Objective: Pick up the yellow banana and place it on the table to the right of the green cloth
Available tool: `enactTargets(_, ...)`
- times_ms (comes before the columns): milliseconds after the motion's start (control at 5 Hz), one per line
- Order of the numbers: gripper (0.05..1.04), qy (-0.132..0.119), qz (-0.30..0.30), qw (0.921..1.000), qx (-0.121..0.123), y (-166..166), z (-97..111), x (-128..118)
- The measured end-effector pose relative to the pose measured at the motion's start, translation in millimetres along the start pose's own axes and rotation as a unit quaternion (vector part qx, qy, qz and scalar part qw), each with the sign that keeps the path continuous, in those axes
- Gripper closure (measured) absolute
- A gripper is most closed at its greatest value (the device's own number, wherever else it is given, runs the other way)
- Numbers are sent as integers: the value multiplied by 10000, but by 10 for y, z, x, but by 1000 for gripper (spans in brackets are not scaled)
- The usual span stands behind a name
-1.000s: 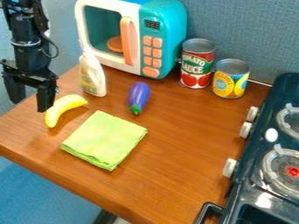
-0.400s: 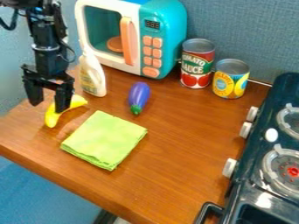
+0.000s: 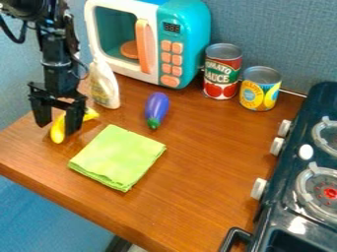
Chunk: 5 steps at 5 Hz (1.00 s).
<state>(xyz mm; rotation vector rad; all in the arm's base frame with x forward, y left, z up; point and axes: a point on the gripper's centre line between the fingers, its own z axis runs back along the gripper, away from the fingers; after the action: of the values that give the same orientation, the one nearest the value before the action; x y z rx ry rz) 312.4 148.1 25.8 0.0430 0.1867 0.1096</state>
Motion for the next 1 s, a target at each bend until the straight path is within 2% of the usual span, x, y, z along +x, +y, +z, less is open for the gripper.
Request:
enactTargets(200, 408, 258, 212, 9993, 142, 22, -79, 0)
enactTargets(400, 583, 166, 330, 9991, 186, -34, -74, 33)
enactTargets(600, 584, -65, 542, 9985, 9, -114, -34, -58)
enactTargets(800, 584, -724, 876, 9934, -157, -135, 336, -258)
enactTargets(1000, 584, -1114, 1232, 9858, 238, -265, 731, -421)
